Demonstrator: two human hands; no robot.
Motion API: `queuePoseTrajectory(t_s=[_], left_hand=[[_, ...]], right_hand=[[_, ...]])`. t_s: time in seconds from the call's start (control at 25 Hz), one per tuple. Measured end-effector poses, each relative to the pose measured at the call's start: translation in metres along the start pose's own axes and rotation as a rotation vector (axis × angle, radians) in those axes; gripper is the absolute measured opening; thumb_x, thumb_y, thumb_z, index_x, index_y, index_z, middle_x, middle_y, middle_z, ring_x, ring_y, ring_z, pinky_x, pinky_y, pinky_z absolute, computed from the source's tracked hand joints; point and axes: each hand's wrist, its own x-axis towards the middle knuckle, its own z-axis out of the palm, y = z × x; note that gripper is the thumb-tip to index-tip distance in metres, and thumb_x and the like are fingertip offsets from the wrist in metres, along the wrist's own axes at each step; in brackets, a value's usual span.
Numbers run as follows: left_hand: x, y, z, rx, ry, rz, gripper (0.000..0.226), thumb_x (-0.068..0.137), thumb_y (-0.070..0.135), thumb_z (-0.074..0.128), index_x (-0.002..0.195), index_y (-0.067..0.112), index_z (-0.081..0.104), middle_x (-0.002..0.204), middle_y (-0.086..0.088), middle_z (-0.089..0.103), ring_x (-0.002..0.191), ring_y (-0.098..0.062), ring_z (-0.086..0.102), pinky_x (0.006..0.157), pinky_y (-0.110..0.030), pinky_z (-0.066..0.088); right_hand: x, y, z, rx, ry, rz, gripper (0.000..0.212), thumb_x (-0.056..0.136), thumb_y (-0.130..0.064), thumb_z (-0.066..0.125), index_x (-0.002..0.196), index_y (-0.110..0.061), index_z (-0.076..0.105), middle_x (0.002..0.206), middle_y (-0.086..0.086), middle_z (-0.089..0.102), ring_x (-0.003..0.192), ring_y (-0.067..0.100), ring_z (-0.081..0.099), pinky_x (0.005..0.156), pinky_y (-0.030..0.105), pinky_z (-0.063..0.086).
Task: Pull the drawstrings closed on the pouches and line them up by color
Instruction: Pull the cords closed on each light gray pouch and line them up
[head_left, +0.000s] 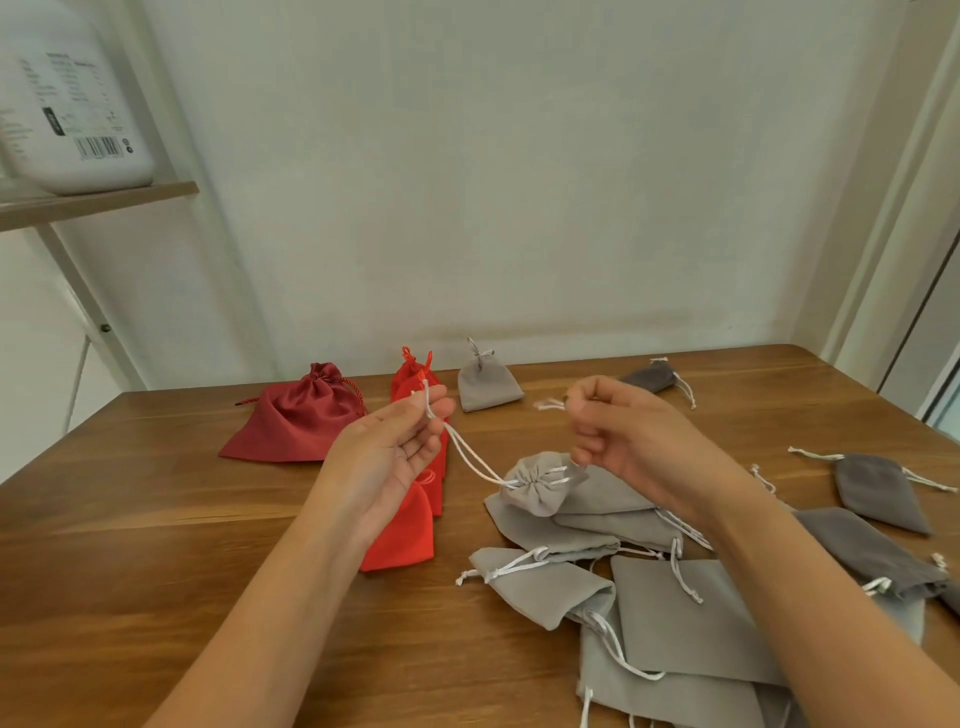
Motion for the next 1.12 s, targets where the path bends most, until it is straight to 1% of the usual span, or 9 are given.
queuePoseTrajectory(t_s=[0.12, 0.2, 0.32, 0.44, 0.6, 0.72, 0.84, 0.96, 1.12], left_hand=[[-0.002, -0.003, 0.000, 0.368, 0.115, 0.107, 0.041, 0.094, 0.007, 0.054, 0.134, 0.007, 0.048, 0.118, 0.001, 0.063, 0.081, -0.008, 0.070, 0.068, -0.016, 0.056], [-0.010, -0.003, 0.006, 0.761, 0.231, 0.327, 0.048, 0.092, 0.013, 0.058, 0.137, 0.021, 0.045, 0.121, 0.015, 0.052, 0.077, -0.002, 0.067, 0.061, -0.013, 0.052], [-0.029, -0.001, 0.020, 1.024, 0.263, 0.574, 0.009, 0.087, 0.036, 0.064, 0.087, 0.027, 0.064, 0.080, 0.013, 0.065, 0.064, -0.002, 0.059, 0.057, -0.015, 0.042], [-0.038, -0.007, 0.029, 1.079, -0.025, 0.340, 0.044, 0.088, 0.045, 0.058, 0.054, 0.018, 0.065, 0.043, 0.002, 0.053, 0.042, -0.008, 0.047, 0.053, -0.023, 0.042], [-0.049, -0.023, 0.043, 0.940, -0.339, -0.010, 0.038, 0.094, 0.039, 0.052, 0.080, 0.013, 0.077, 0.042, 0.002, 0.050, 0.035, -0.006, 0.038, 0.043, -0.016, 0.034], [-0.051, -0.034, 0.049, 0.680, -0.354, -0.276, 0.037, 0.097, 0.033, 0.049, 0.097, 0.007, 0.074, 0.049, 0.001, 0.054, 0.037, -0.005, 0.038, 0.038, -0.015, 0.029], [-0.051, -0.039, 0.055, 0.318, -0.280, -0.565, 0.042, 0.096, 0.032, 0.051, 0.101, -0.006, 0.070, 0.056, -0.004, 0.061, 0.037, -0.004, 0.046, 0.033, -0.013, 0.035], [-0.046, -0.041, 0.056, -0.060, -0.159, -0.642, 0.041, 0.093, 0.026, 0.055, 0.098, -0.013, 0.067, 0.072, -0.016, 0.069, 0.045, -0.012, 0.064, 0.037, -0.016, 0.049], [-0.041, -0.043, 0.053, -0.210, -0.028, -0.541, 0.022, 0.088, 0.011, 0.058, 0.099, -0.007, 0.066, 0.084, -0.022, 0.071, 0.058, -0.020, 0.071, 0.043, -0.022, 0.055]], right_hand=[[0.001, 0.005, 0.001, -0.087, 0.045, -0.035, 0.023, 0.097, 0.003, 0.039, 0.105, -0.001, 0.060, 0.071, 0.002, 0.051, 0.065, 0.010, 0.050, 0.064, 0.022, 0.050], [0.002, 0.005, 0.001, -0.136, 0.107, -0.082, 0.026, 0.098, 0.003, 0.039, 0.114, -0.001, 0.059, 0.077, 0.004, 0.059, 0.072, 0.013, 0.058, 0.072, 0.024, 0.054], [0.002, 0.005, -0.001, -0.101, 0.191, -0.134, 0.034, 0.096, 0.002, 0.046, 0.121, -0.020, 0.054, 0.088, 0.007, 0.072, 0.087, 0.017, 0.069, 0.079, 0.028, 0.056], [0.003, 0.007, 0.002, -0.026, 0.236, -0.144, 0.032, 0.095, -0.002, 0.050, 0.121, -0.021, 0.052, 0.096, 0.007, 0.074, 0.093, 0.016, 0.070, 0.080, 0.025, 0.057], [0.001, 0.006, 0.005, -0.057, 0.243, -0.156, 0.015, 0.097, -0.007, 0.049, 0.099, -0.003, 0.064, 0.078, 0.006, 0.072, 0.074, 0.015, 0.070, 0.067, 0.021, 0.057], [0.002, 0.004, 0.009, 0.054, 0.324, -0.148, 0.018, 0.100, -0.014, 0.044, 0.092, -0.009, 0.059, 0.060, 0.000, 0.059, 0.051, 0.009, 0.055, 0.051, 0.018, 0.049], [0.004, 0.002, 0.008, 0.324, 0.383, -0.117, 0.022, 0.102, -0.015, 0.039, 0.088, -0.013, 0.056, 0.054, -0.005, 0.047, 0.045, 0.005, 0.035, 0.043, 0.015, 0.032], [0.003, -0.006, 0.011, 0.527, 0.273, -0.081, 0.021, 0.101, -0.013, 0.037, 0.090, -0.010, 0.055, 0.051, -0.004, 0.043, 0.042, 0.005, 0.032, 0.040, 0.015, 0.028], [-0.001, -0.009, 0.019, 0.559, 0.080, -0.081, 0.015, 0.096, -0.012, 0.043, 0.090, -0.008, 0.057, 0.051, -0.003, 0.040, 0.040, 0.004, 0.029, 0.039, 0.014, 0.025]])
